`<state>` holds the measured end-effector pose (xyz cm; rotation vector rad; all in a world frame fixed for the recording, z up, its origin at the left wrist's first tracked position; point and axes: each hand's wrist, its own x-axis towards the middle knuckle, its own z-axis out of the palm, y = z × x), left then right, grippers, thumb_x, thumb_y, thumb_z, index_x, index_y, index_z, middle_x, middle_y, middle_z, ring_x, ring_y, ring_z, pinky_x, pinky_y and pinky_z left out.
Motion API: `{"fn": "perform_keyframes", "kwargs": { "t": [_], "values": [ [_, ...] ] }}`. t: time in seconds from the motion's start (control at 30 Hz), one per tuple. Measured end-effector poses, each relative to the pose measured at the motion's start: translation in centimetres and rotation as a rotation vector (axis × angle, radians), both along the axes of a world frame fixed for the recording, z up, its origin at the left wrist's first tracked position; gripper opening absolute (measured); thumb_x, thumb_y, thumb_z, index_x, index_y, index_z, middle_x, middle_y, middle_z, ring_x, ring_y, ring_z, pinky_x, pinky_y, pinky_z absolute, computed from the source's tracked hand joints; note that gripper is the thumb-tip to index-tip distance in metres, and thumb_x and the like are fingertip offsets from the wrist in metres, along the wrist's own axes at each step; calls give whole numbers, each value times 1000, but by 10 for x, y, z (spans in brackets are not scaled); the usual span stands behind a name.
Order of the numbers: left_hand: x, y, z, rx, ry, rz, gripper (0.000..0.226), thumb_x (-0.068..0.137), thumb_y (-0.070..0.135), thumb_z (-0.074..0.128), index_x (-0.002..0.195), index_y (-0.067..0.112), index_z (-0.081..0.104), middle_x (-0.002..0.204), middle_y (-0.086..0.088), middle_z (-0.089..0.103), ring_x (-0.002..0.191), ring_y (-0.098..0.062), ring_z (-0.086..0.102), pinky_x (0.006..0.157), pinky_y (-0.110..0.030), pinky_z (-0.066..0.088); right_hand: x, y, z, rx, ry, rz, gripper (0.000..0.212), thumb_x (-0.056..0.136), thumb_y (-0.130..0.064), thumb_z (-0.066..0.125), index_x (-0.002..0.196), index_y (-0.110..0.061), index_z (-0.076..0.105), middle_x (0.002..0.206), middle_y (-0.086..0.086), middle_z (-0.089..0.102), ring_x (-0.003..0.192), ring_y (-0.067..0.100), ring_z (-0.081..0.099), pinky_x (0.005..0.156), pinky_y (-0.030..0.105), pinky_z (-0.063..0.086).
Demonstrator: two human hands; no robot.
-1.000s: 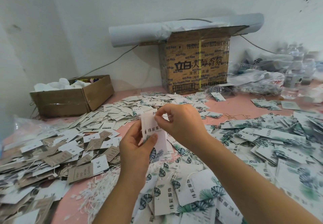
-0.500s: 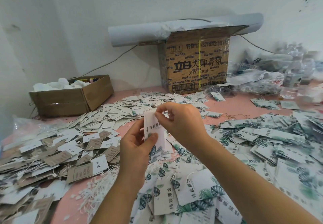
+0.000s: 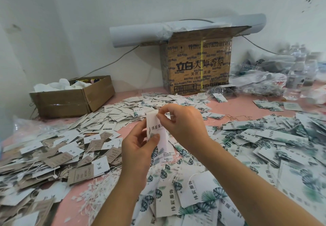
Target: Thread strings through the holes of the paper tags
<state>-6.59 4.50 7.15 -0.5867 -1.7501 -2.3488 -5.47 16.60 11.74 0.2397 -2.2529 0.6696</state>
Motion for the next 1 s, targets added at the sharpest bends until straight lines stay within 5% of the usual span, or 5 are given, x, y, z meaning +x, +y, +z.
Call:
{"fn": "perform_keyframes", "kwargs": {
  "t": [0.27,0.43,0.53,0.67,1.0],
  "values": [
    [0,0,-1,-4,-5,-20,38,85,-4,58,91,31,73,86,-5,71,79,-13,67,67,-23,55,-2,-1,-2,-7,-14,31,14,89,-26,59,89,-17,69,47,-17,38,45,3,36,50,27,37],
    [2,0,1,82,-18,-107,23,83,30,54,95,23,73,88,-1,69,81,-13,59,74,-34,43,-2,0,-2,-66,-28,70,14,89,-25,60,88,-16,70,43,-17,33,42,0,31,49,26,35],
    [-2,-3,1,178,-79,-108,30,91,29,42,100,14,65,86,1,70,75,-10,62,71,-31,45,-1,-1,-3,-145,-26,115,11,87,-23,64,85,-15,71,36,-14,31,38,3,37,46,24,28],
    [-5,-5,1,199,-126,-97,18,74,20,58,90,15,65,78,1,69,68,-7,63,59,-20,52,-2,-4,-5,-177,-96,191,10,86,-24,65,85,-17,71,38,-21,44,44,-2,44,46,19,26],
    [-6,-5,1,173,-162,-85,4,77,17,60,79,17,63,82,-4,61,79,-17,54,75,-31,45,-2,-4,-5,-134,-170,233,10,86,-24,64,83,-18,71,38,-21,43,42,1,41,45,19,26]
  ]
}}
